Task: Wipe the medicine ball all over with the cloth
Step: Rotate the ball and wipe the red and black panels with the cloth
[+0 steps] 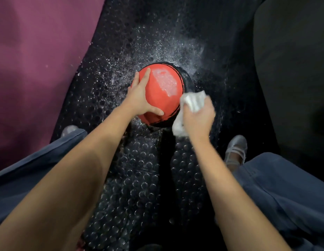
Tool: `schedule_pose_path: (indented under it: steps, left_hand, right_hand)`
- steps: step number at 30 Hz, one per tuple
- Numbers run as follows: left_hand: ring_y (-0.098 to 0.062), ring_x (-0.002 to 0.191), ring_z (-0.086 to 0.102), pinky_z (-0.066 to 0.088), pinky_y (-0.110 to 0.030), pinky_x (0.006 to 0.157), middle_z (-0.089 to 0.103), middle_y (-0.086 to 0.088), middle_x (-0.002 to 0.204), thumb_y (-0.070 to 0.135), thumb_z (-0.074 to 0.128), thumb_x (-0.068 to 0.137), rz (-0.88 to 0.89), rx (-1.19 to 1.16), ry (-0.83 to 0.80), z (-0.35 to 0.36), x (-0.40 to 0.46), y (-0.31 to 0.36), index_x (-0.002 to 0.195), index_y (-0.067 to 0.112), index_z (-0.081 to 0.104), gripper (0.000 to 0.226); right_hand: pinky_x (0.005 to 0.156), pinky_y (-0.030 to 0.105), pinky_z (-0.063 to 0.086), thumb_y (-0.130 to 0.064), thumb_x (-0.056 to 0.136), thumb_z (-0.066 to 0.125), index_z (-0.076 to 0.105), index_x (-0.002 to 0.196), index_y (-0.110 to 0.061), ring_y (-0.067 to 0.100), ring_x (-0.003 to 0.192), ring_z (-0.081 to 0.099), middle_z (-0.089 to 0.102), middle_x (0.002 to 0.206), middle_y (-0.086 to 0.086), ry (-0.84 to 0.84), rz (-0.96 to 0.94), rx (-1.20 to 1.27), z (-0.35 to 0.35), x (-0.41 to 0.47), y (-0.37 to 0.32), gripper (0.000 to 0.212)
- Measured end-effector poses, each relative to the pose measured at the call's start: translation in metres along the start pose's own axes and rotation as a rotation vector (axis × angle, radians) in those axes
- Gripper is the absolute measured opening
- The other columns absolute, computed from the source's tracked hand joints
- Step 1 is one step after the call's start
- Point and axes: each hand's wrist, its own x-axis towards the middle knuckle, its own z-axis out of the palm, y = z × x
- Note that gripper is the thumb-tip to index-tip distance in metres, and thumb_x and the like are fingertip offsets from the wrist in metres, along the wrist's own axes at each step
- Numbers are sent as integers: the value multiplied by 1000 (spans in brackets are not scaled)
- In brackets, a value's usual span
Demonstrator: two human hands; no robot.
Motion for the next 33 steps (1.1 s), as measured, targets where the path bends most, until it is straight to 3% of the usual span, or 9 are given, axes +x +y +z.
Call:
schedule_pose_path:
  steps: [2,4,7,12,18,20,24,29,33]
  left_hand:
    - [-33,149,0,14,-54,119,-19,-2,161,33,94,50,15,1,-44,-4,-2,-1,153,38,-8,145]
    - [-30,149,-4,12,-54,120,-20,-1,161,31,94,51,35,8,-85,-7,-2,-3,152,40,-9,144]
    - [-33,148,-11,8,-60,118,-23,3,160,40,92,54,32,-22,-114,-8,0,-3,151,41,-14,143]
    - [-30,146,-22,-3,-56,117,-27,2,159,52,88,53,-52,-137,56,20,-14,7,151,24,-22,150]
    - [-20,146,-23,2,-62,115,-25,8,159,53,90,48,-8,-120,116,44,-31,1,152,28,-17,151]
    - [-21,146,-23,4,-63,116,-25,7,159,53,90,48,1,-98,112,47,-34,5,152,27,-17,151]
    - [-22,146,-23,7,-65,115,-24,8,159,54,90,49,-18,-51,104,51,-32,14,152,27,-18,151]
    - [-24,146,-23,10,-69,112,-22,6,159,55,89,51,-51,-29,141,60,-33,27,153,25,-15,149]
    - [-24,145,-24,10,-73,109,-24,7,159,55,88,50,-68,-18,142,65,-36,33,152,25,-17,150]
  right_hand:
    - [74,24,34,-18,84,61,53,110,-9,23,99,57,60,101,4,-8,-21,-116,-8,24,-14,29]
    - [73,26,33,-22,87,58,53,110,-10,25,99,57,61,103,5,-129,-66,-282,-10,37,-16,27]
    - [72,30,38,-23,87,57,54,105,-8,28,95,58,61,97,7,-216,-82,-307,-6,32,-3,24]
    - [78,44,49,-25,85,57,53,94,-8,32,89,59,63,92,10,-231,-70,-279,-7,19,9,19]
    - [70,30,38,-26,86,59,58,99,-10,33,94,58,64,98,11,-278,-194,-428,-18,39,-6,20]
    - [71,30,38,-28,86,60,58,102,-8,32,97,58,64,102,12,-298,-290,-474,-9,57,-26,25]
    - [71,31,37,-30,87,57,52,92,-16,32,98,59,64,103,9,-340,-436,-674,8,79,-54,16]
    - [70,32,35,-24,87,57,56,104,-11,34,100,60,63,107,11,-335,-561,-773,18,69,-52,21]
    - [72,32,38,-30,88,58,59,103,-10,34,101,59,64,107,11,-276,-418,-717,6,80,-48,25]
